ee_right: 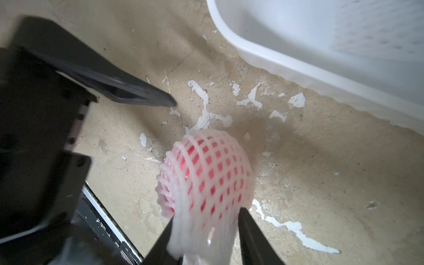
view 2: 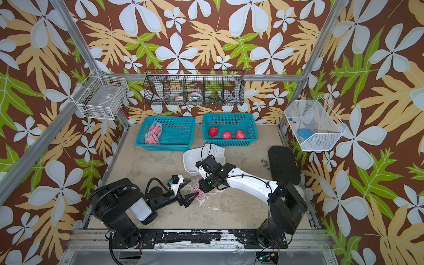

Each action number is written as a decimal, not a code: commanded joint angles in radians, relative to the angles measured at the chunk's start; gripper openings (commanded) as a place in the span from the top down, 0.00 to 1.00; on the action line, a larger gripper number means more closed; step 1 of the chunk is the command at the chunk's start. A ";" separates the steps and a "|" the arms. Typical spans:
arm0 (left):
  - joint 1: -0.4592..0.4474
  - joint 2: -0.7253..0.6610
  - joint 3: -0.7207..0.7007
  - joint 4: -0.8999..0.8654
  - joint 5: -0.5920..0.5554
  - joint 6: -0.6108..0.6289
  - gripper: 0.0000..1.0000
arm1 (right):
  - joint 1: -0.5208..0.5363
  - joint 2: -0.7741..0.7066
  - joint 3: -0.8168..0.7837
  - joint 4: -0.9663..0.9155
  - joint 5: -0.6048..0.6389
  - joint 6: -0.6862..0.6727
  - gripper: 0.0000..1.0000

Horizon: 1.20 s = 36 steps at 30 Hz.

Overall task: Remove foam nets from apples
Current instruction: Place the apple at the center of the board, then remove the foam net from the apple.

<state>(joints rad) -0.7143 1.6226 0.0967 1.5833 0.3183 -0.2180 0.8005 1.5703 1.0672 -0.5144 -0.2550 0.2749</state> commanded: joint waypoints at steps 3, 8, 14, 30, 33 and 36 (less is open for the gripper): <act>0.001 -0.378 0.011 -0.377 -0.085 0.069 0.00 | 0.001 0.011 0.013 -0.017 0.006 -0.015 0.66; 0.002 -0.733 0.111 -0.929 -0.202 0.080 0.00 | 0.004 0.021 0.048 -0.042 0.022 -0.028 0.78; 0.001 -0.926 0.109 -1.236 -0.231 -0.024 0.00 | 0.015 0.027 0.084 -0.062 0.012 -0.047 0.94; 0.001 -1.025 0.002 -1.177 -0.379 -0.020 0.00 | 0.045 0.091 0.391 -0.314 0.086 -0.101 1.00; 0.001 -1.017 0.004 -1.177 -0.387 -0.021 0.00 | 0.044 0.105 0.408 -0.316 0.092 -0.100 1.00; 0.001 -1.013 0.005 -1.171 -0.387 -0.017 0.00 | 0.043 0.093 0.439 -0.293 0.087 -0.094 1.00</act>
<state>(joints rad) -0.7143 0.6064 0.1005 0.3805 -0.0528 -0.2508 0.8440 1.6733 1.4807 -0.8082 -0.1787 0.1799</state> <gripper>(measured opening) 0.998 0.051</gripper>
